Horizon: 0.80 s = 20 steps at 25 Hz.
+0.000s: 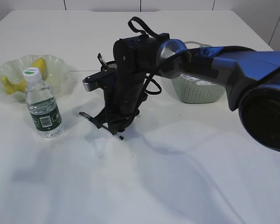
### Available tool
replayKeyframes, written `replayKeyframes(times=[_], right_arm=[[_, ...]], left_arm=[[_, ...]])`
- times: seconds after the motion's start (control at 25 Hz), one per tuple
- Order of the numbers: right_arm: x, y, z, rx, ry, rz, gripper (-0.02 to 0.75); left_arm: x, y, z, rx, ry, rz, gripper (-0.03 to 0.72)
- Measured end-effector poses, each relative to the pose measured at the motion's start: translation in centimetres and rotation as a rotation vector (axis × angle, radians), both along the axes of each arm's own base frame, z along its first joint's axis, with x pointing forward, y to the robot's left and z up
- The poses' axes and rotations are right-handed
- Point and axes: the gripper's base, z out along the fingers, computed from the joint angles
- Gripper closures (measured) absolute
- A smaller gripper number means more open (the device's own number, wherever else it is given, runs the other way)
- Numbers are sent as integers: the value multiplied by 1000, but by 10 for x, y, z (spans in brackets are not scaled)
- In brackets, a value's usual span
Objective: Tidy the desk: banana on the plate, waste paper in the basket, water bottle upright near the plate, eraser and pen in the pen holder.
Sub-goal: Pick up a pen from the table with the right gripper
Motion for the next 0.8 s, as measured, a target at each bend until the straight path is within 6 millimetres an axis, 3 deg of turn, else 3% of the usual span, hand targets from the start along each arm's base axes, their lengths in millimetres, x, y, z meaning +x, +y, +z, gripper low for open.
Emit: replayKeyframes(times=[0.8], right_arm=[[0,0,-6,-7,12,-7,475]], left_arm=[[0,0,0,0,0,0,390]])
